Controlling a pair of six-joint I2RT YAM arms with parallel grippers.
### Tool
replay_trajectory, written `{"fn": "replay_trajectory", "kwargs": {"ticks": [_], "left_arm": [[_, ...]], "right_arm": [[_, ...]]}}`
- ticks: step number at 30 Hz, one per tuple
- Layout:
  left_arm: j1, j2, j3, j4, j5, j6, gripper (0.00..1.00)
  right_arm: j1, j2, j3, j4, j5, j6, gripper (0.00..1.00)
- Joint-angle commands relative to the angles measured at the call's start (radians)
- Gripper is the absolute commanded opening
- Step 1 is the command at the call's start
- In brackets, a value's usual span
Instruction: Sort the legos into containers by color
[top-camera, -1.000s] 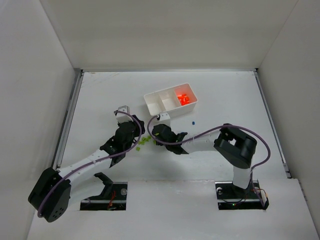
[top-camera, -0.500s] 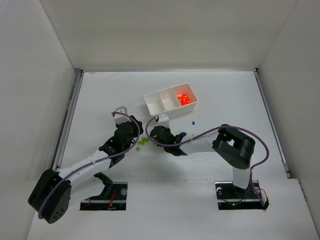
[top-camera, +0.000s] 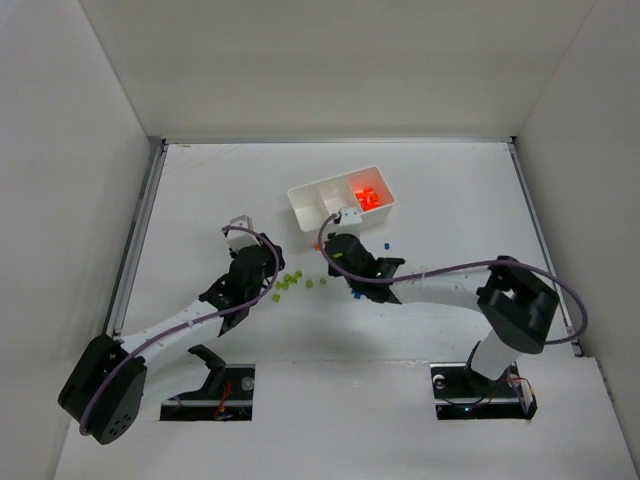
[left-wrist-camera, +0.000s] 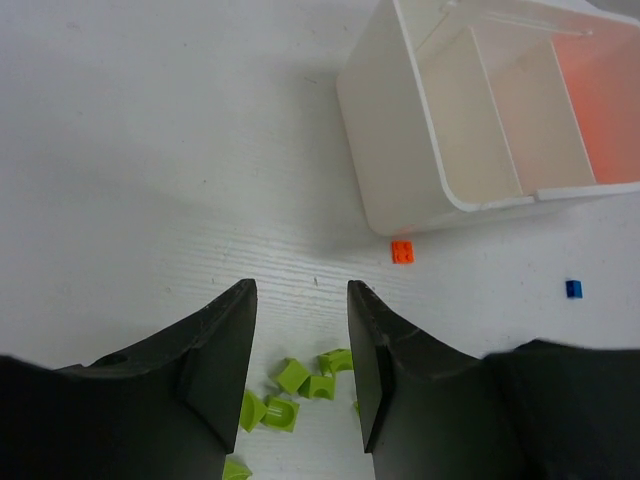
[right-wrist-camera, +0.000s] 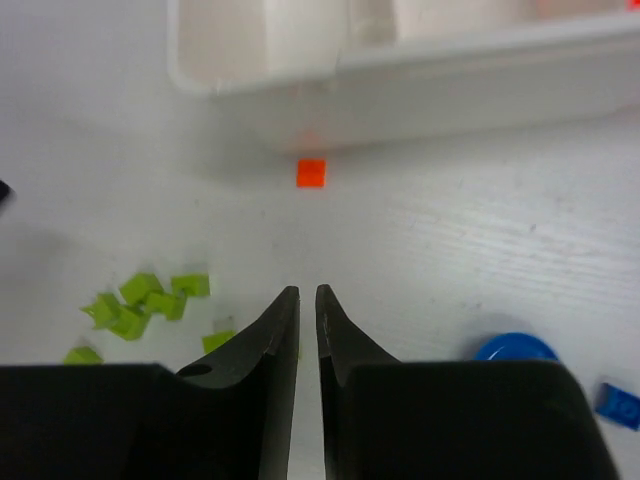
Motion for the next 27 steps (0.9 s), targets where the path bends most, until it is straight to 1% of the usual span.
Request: {"fn": "replay_trajectory", "kwargs": {"ticks": [1, 5, 8, 11, 16, 18, 21, 27], "left_arm": [[-0.011, 0.019, 0.020, 0.048, 0.008, -0.007, 0.38], [-0.028, 0.052, 0.024, 0.082, 0.008, -0.007, 0.38], [-0.032, 0.052, 0.012, 0.091, 0.007, -0.006, 0.38], [-0.017, 0.046, -0.002, 0.100, 0.010, -0.011, 0.38], [0.002, 0.025, -0.019, 0.115, 0.010, -0.011, 0.38], [0.006, 0.019, -0.019, 0.112, 0.010, -0.010, 0.38], [0.009, -0.003, -0.031, 0.117, 0.010, -0.008, 0.38], [0.014, -0.027, -0.046, 0.118, 0.013, -0.008, 0.38]], "right_arm": [[-0.078, -0.120, -0.012, 0.047, -0.043, -0.031, 0.18], [-0.196, -0.164, 0.004, 0.049, -0.075, -0.056, 0.18], [-0.218, -0.150, 0.025, 0.044, -0.118, -0.071, 0.20], [-0.142, -0.080, 0.031, 0.055, -0.110, -0.084, 0.26], [-0.091, 0.069, 0.079, 0.091, -0.101, -0.071, 0.39], [-0.082, 0.112, 0.102, 0.107, -0.101, -0.065, 0.42], [-0.080, 0.183, 0.146, 0.113, -0.095, -0.068, 0.44], [-0.080, 0.292, 0.214, 0.119, -0.067, -0.068, 0.45]]}}
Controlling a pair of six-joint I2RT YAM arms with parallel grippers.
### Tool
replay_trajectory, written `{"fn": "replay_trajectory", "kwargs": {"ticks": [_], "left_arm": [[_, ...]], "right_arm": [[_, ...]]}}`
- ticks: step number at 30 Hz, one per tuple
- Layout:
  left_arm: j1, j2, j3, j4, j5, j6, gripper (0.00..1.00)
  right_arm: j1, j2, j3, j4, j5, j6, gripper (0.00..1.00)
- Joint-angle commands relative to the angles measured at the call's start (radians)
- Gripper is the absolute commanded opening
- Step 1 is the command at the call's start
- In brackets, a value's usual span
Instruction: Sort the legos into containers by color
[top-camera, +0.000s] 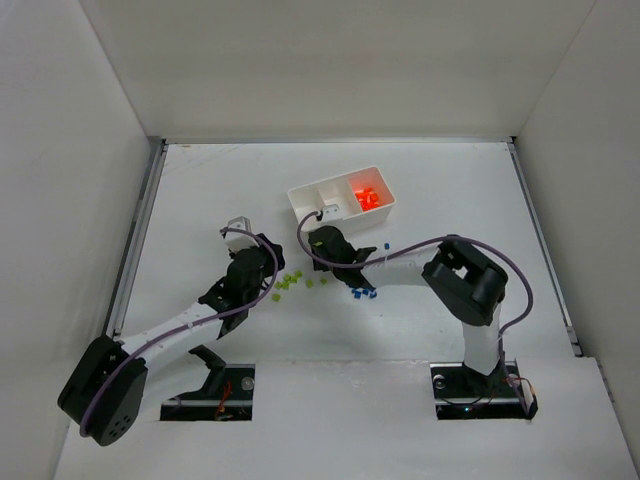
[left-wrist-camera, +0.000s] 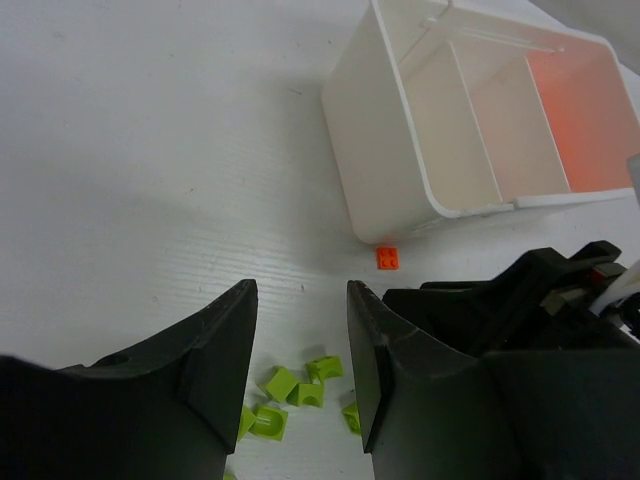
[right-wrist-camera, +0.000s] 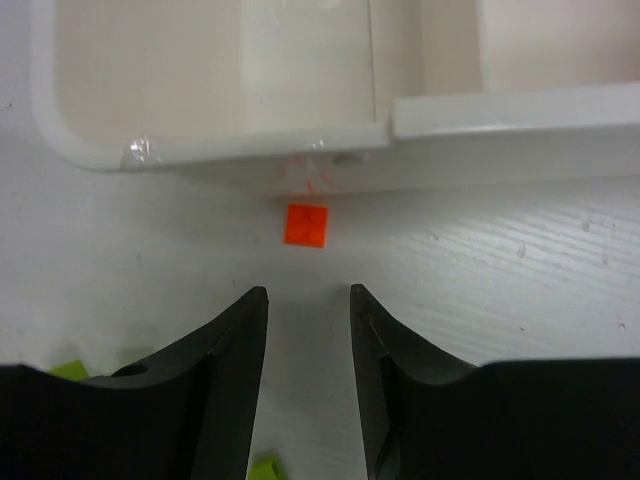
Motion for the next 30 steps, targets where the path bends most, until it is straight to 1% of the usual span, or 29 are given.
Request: {"fn": "replay_trajectory", "kwargs": {"ticks": [1, 8, 14, 17, 25, 30], "left_arm": [[0.006, -0.032, -0.021, 0.047, -0.002, -0.007, 0.38], [0.009, -0.012, -0.018, 0.062, 0.015, -0.007, 0.38], [0.007, -0.015, -0.021, 0.070, 0.020, -0.008, 0.38], [0.015, -0.015, -0.019, 0.070, 0.021, -0.008, 0.38], [0.020, -0.023, -0.024, 0.070, 0.021, -0.008, 0.38], [0.027, -0.033, -0.027, 0.064, 0.021, -0.007, 0.38]], "right_arm": [[-0.001, 0.042, 0.068, 0.067, 0.035, -0.004, 0.45], [0.007, 0.073, 0.077, 0.073, 0.114, -0.001, 0.43], [0.015, 0.078, 0.076, 0.087, 0.137, -0.002, 0.41], [0.015, 0.082, 0.086, 0.089, 0.126, 0.010, 0.39], [0.021, 0.099, 0.126, 0.058, 0.097, -0.007, 0.37], [0.019, 0.096, 0.134, 0.018, 0.094, 0.015, 0.35]]}}
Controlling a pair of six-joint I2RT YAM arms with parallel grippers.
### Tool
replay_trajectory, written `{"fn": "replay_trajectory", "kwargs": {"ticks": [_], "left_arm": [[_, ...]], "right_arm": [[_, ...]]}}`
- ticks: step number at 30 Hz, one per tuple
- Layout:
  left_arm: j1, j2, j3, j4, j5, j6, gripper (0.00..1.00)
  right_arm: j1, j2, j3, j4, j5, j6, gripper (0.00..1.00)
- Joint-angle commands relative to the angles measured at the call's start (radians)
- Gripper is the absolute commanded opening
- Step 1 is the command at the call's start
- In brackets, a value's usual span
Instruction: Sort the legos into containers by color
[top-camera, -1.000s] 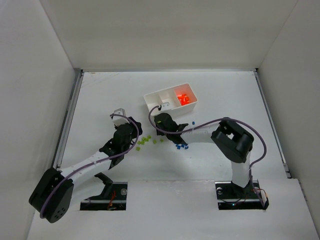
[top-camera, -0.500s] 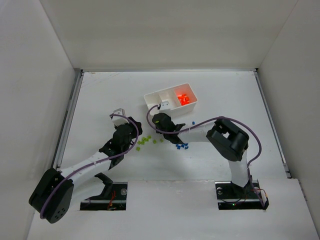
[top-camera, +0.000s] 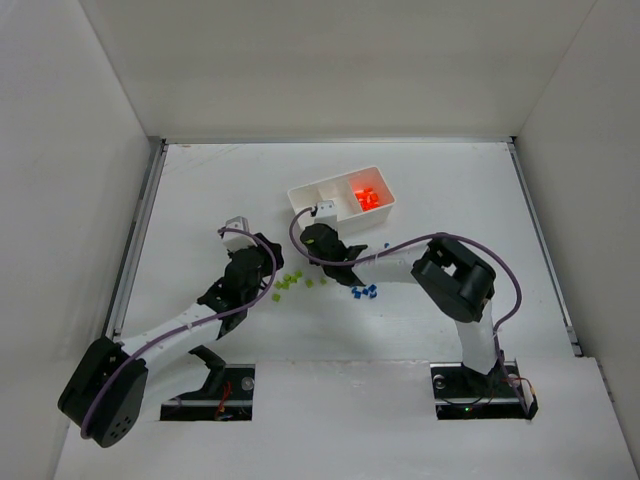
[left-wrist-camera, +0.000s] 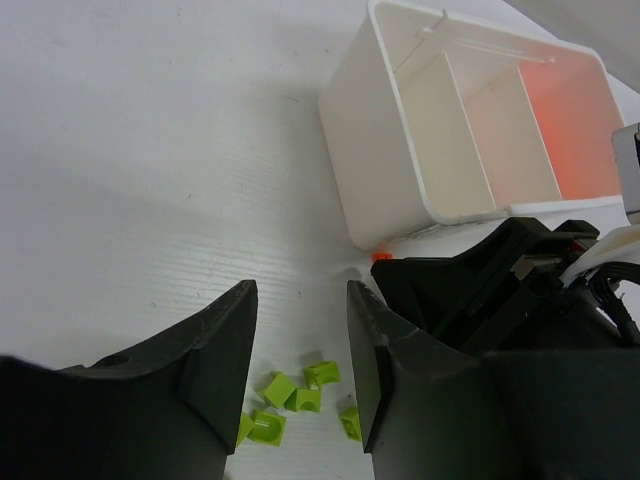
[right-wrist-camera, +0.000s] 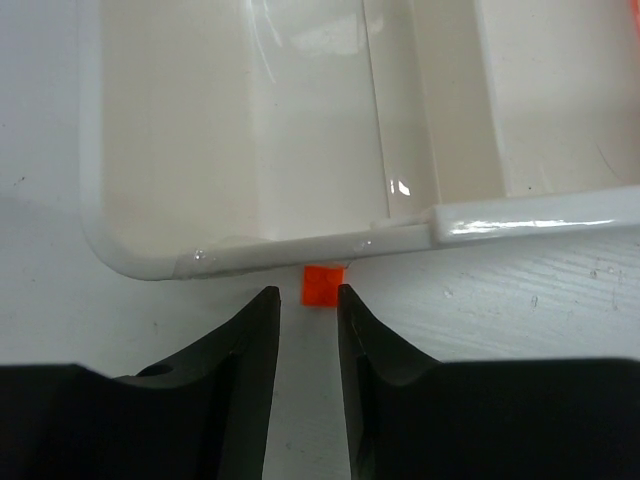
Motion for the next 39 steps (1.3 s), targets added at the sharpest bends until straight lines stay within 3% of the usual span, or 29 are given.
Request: {"fn": "replay_trajectory", "kwargs": {"ticks": [1, 7, 10, 18, 22, 28, 32, 39], "left_arm": [[0.013, -0.032, -0.017, 0.036, 0.007, -0.007, 0.38], [0.020, -0.061, -0.026, 0.030, 0.007, -0.003, 0.38], [0.014, -0.058, -0.025, 0.032, 0.009, -0.003, 0.38], [0.013, -0.061, -0.026, 0.030, 0.013, -0.007, 0.38], [-0.025, -0.004, -0.008, 0.044, 0.024, -0.008, 0.36], [-0.169, 0.155, 0.086, 0.067, 0.012, -0.008, 0.22], [-0.260, 0.285, 0.179, 0.058, -0.042, -0.010, 0.21], [-0.306, 0.508, 0.337, -0.023, -0.184, -0.052, 0.24]], "right_arm": [[0.008, 0.014, 0.047, -0.025, 0.000, 0.016, 0.34], [0.012, 0.019, 0.057, -0.074, 0.005, 0.018, 0.33], [0.012, 0.024, 0.076, -0.096, 0.003, 0.015, 0.20], [0.012, 0.031, 0.119, -0.173, 0.011, 0.026, 0.13], [0.017, -0.068, 0.020, -0.130, 0.047, 0.062, 0.11], [0.019, -0.343, -0.146, -0.071, 0.077, 0.046, 0.22], [-0.014, -0.502, -0.275, -0.079, 0.074, 0.058, 0.36], [-0.047, -0.711, -0.475, -0.082, 0.026, 0.124, 0.40]]}}
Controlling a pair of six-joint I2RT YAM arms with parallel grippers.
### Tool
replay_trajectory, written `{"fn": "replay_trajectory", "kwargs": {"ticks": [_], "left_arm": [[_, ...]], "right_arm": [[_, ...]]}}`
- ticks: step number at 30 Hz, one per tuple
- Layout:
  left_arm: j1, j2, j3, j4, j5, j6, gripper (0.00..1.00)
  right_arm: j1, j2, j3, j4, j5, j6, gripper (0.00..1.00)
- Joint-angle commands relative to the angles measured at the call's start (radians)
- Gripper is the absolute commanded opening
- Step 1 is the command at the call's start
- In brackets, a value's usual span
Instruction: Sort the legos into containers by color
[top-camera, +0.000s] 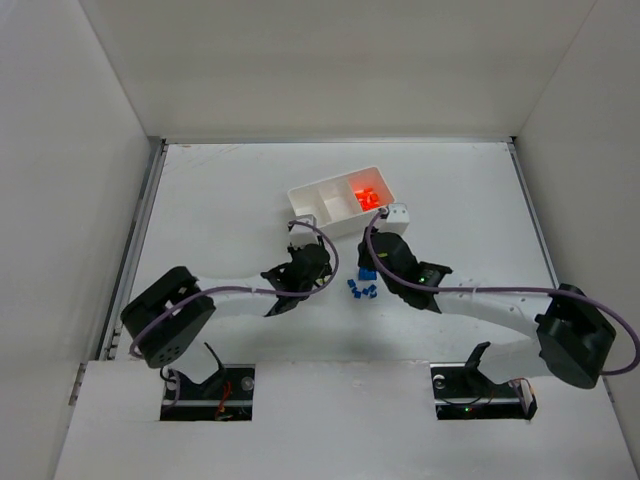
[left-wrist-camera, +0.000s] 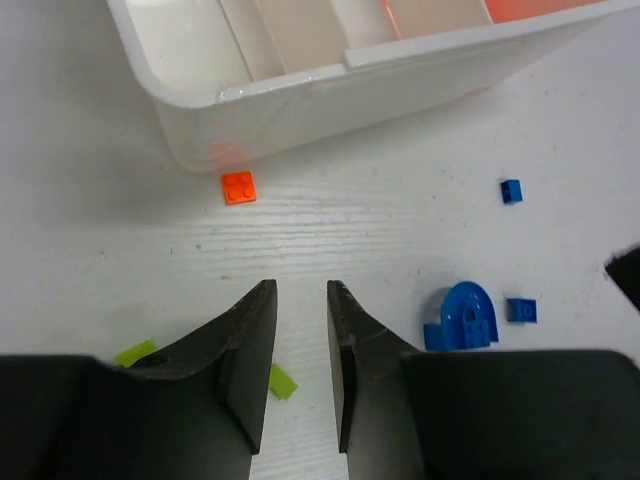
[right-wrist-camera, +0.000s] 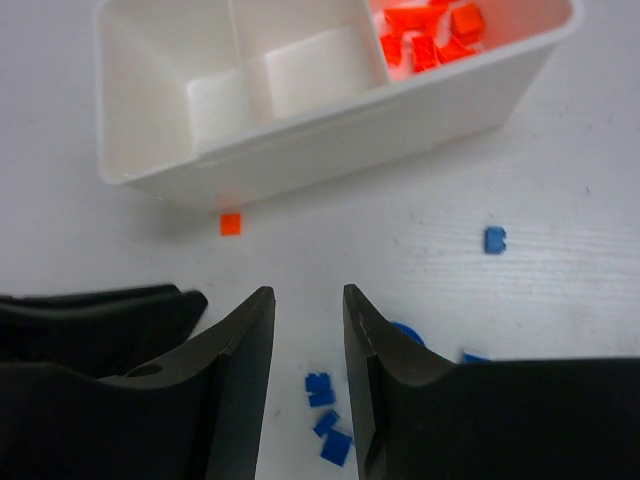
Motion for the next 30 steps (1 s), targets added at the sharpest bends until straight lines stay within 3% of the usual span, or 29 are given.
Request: {"fn": "replay_trajectory", "kwargs": {"ticks": [1, 14, 30], "left_arm": [[-0.001, 0.087, 0.095, -0.046, -0.110, -0.037, 0.25], [-0.015, 0.296, 0.254, -0.126, -0.283, -0.045, 0.30], [0.003, 0.381, 0.297, -0.144, -0.334, -0.040, 0.30]], "right_arm": [[-0.008, -0.066, -0.081, 0.016, -0.021, 0.038, 0.40], [-0.135, -0.263, -0.273, 0.088, -0.107, 0.072, 0.41], [-0.165, -0.275, -0.305, 0.128, -0.148, 0.072, 0.42]]}}
